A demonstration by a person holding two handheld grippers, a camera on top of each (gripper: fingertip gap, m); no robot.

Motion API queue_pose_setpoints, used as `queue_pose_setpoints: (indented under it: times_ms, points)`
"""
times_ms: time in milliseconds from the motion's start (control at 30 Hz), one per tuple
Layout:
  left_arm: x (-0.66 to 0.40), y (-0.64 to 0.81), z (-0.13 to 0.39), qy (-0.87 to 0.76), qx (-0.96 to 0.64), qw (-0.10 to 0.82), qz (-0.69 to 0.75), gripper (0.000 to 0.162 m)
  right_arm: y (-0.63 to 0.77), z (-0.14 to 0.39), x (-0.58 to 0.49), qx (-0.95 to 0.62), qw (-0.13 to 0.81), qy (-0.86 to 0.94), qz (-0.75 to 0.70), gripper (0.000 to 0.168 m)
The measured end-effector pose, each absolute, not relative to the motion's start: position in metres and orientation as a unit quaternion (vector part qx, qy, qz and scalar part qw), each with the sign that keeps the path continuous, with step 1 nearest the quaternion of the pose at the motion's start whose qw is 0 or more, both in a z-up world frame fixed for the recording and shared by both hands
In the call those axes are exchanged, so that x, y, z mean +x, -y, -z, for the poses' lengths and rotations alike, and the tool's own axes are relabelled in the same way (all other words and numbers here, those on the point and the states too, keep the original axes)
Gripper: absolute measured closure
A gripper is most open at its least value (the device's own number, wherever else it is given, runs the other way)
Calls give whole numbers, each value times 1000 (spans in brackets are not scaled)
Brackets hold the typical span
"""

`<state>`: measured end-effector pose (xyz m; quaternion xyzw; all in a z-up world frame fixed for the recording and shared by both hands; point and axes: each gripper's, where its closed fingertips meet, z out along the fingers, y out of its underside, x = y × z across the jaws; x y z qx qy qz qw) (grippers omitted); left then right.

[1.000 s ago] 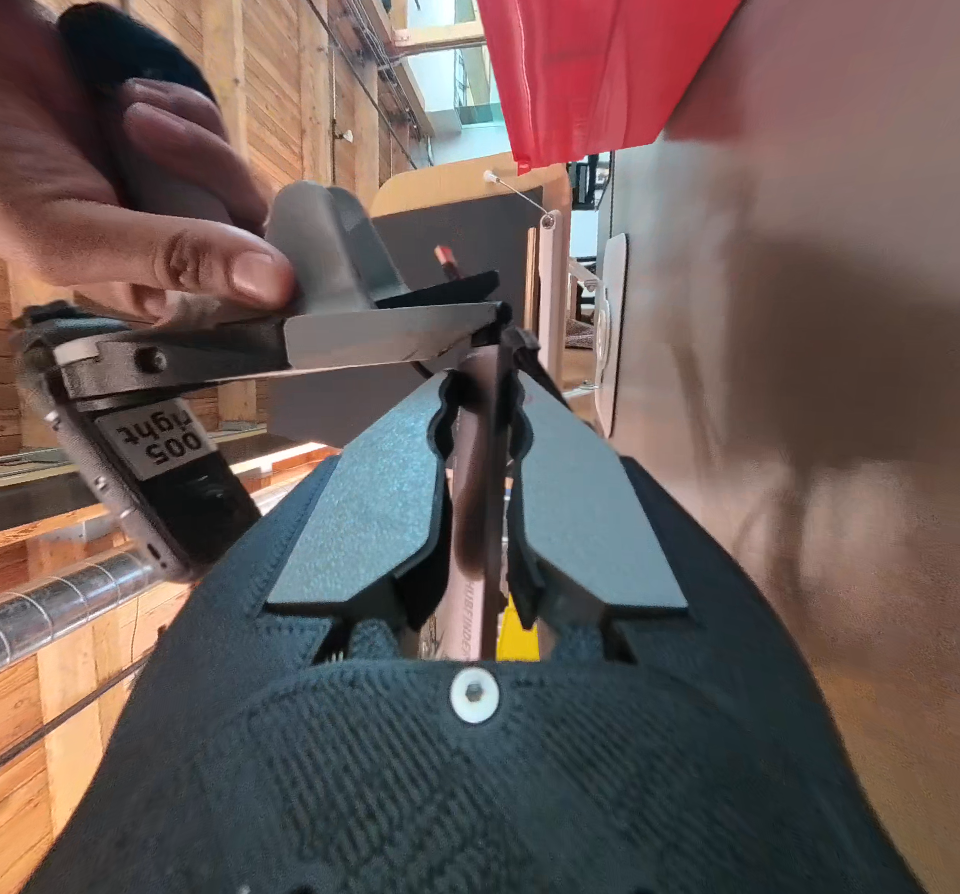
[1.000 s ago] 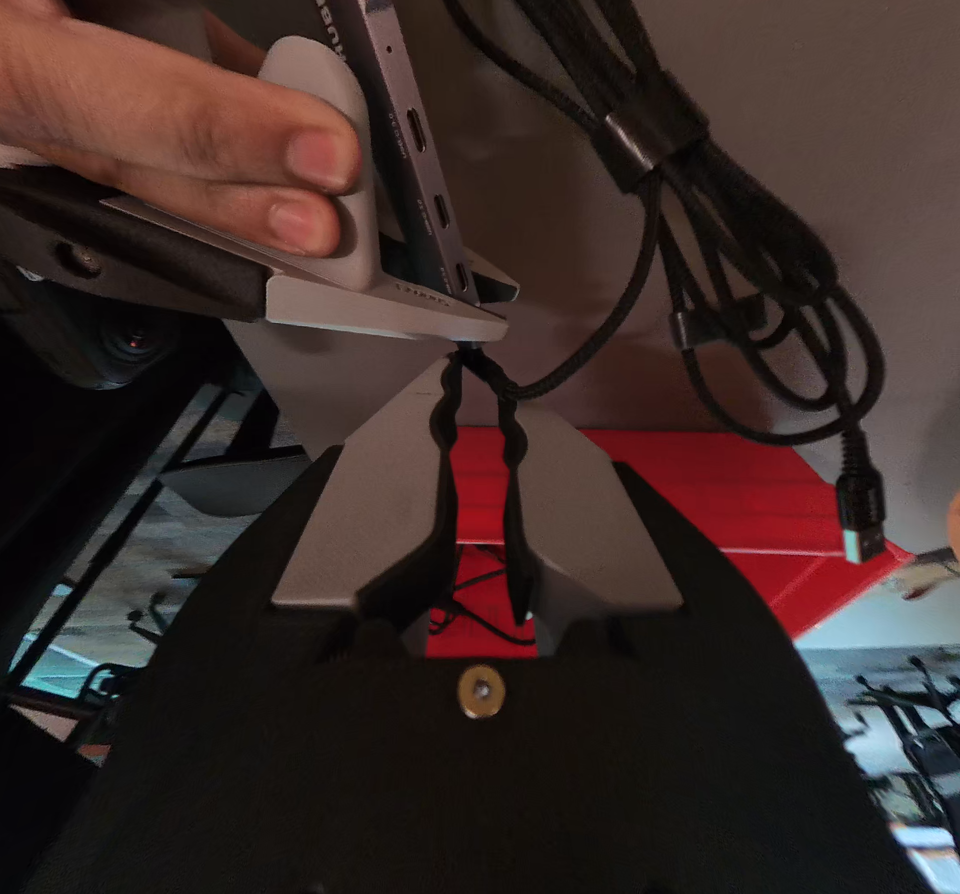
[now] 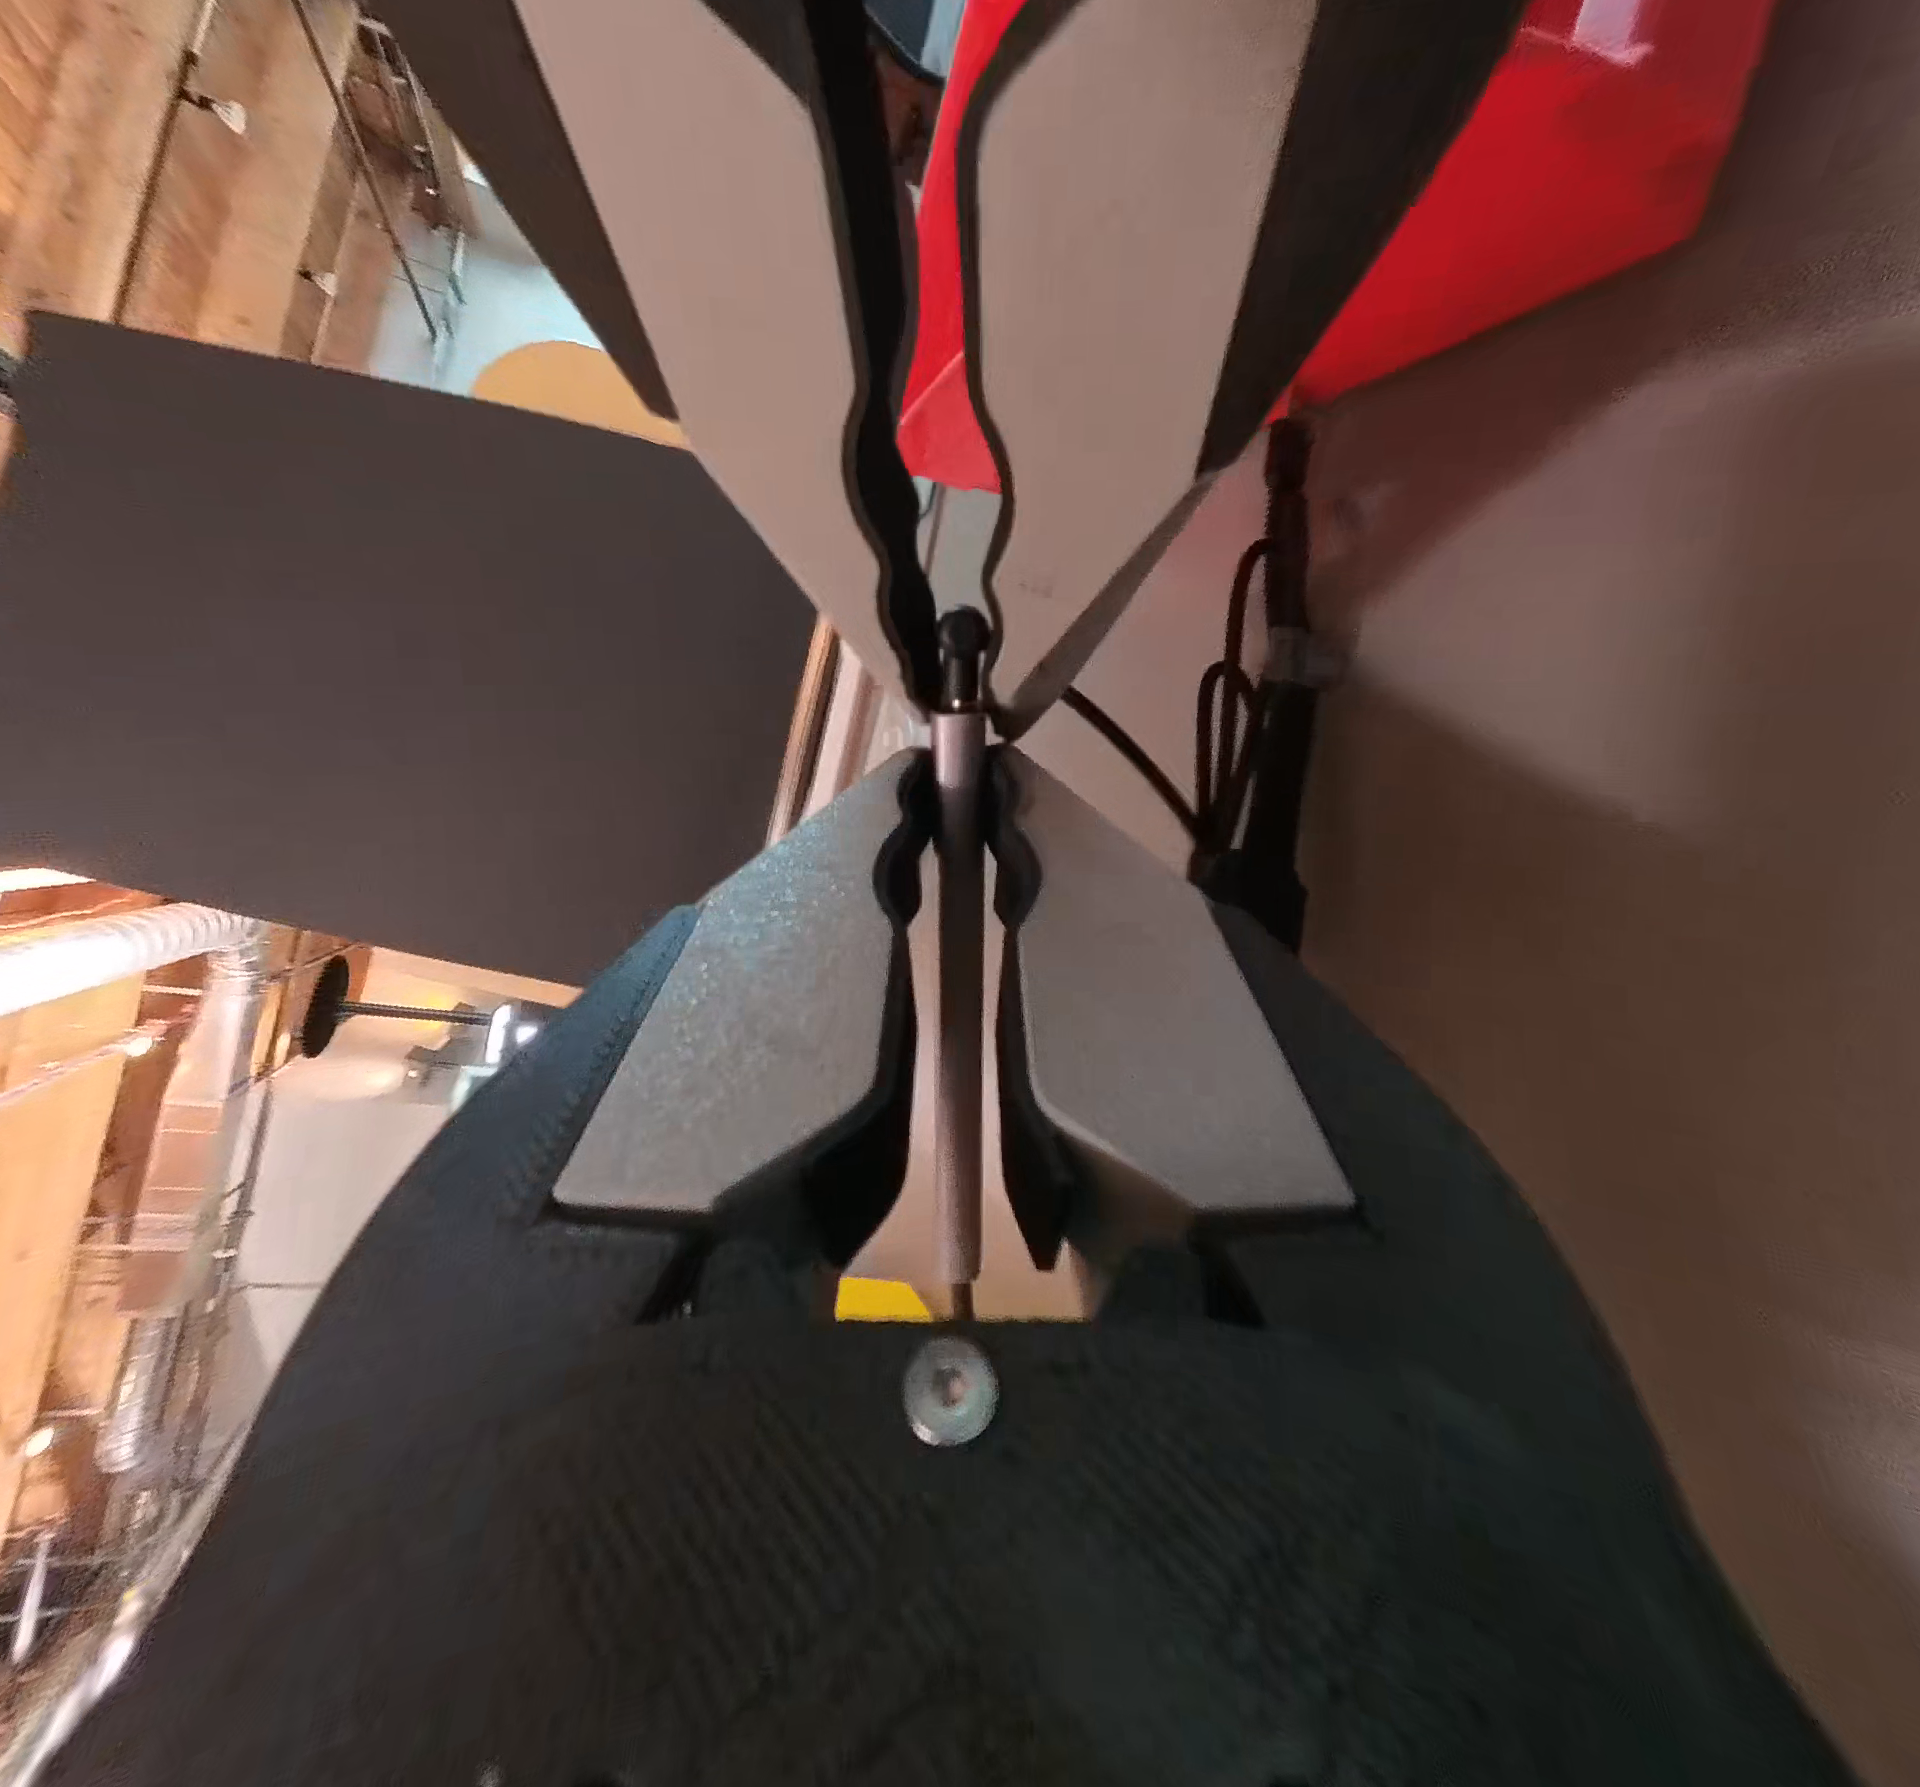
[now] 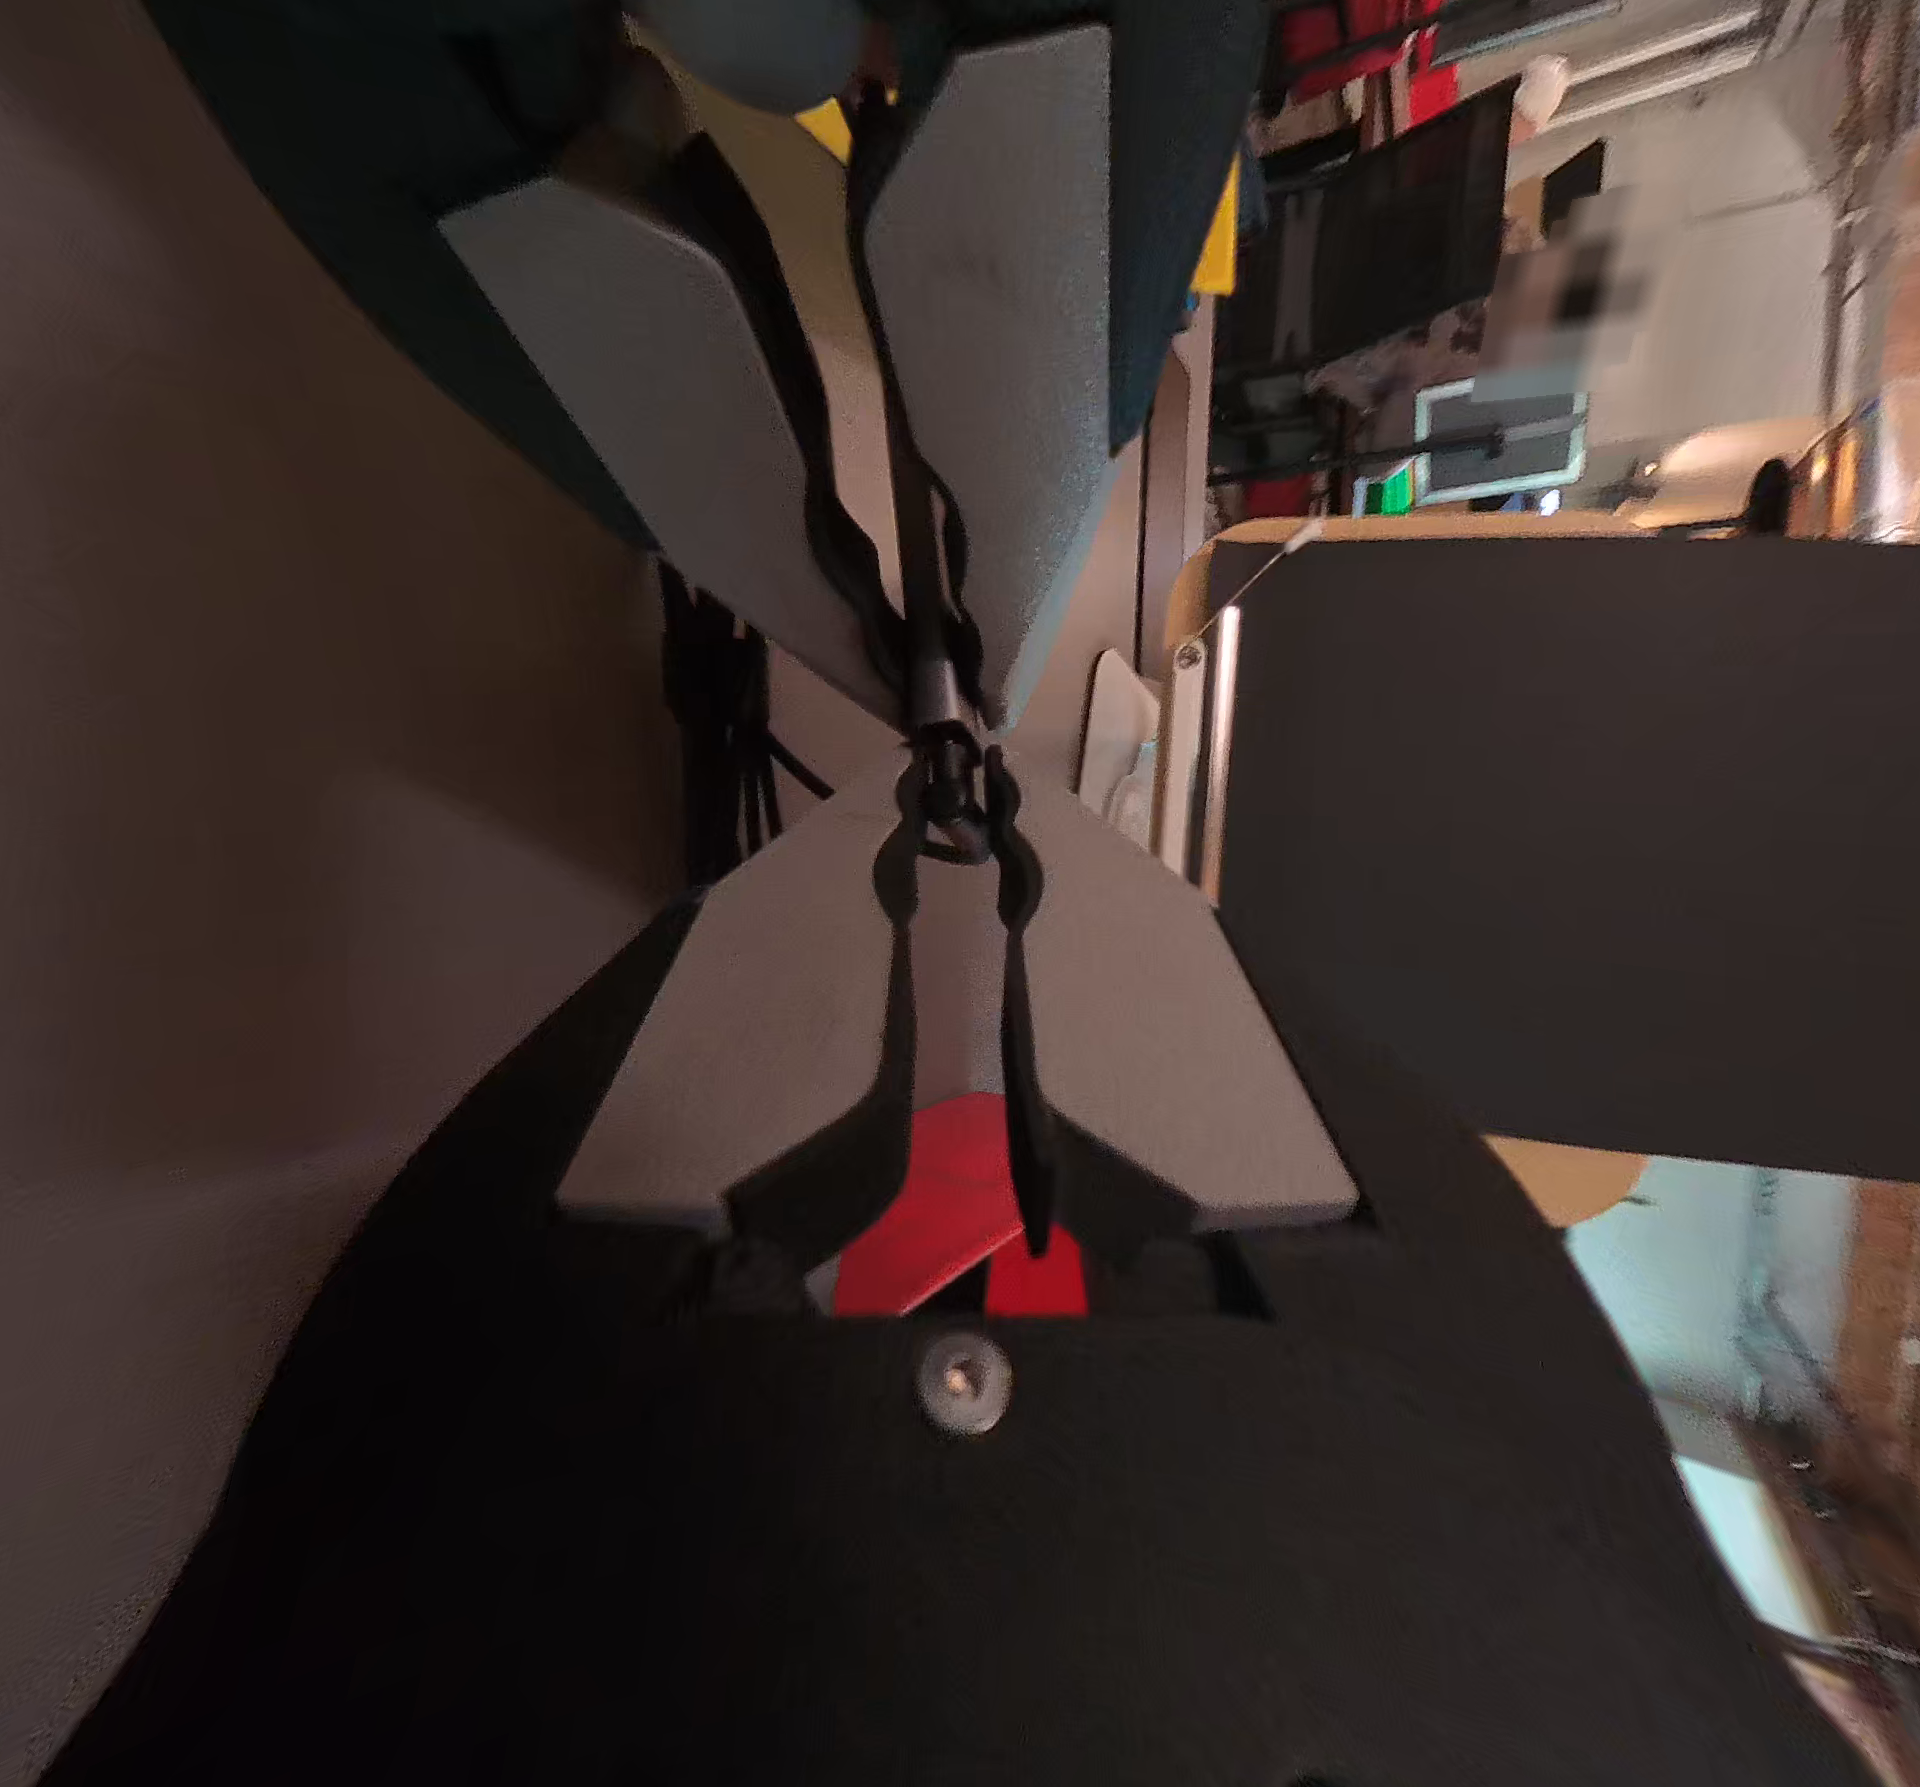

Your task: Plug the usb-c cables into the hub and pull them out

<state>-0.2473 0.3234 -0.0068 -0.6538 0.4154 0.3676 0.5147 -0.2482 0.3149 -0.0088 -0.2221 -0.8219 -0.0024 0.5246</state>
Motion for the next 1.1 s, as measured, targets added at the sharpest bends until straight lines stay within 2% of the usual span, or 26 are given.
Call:
queue_pose_setpoints:
  times_ms: [200, 633, 667, 1033, 1100]
  points:
    - [-246, -318, 10, -406, -676, 520, -328, 154, -305, 9, -246, -134, 555, 821, 8, 163]
    - [-246, -316, 19, -397, -706, 532, -249, 155, -281, 5, -240, -115, 540, 830, -81, 162]
    - [-246, -317, 19, -397, -706, 530, -250, 155, -280, 5, -240, -113, 533, 834, -82, 168]
    - [-250, -317, 19, -390, -719, 520, -245, 155, -285, 6, -239, -121, 505, 853, -57, 168]
    - [-248, -317, 20, -393, -721, 517, -240, 155, -284, 5, -237, -123, 505, 852, -55, 162]
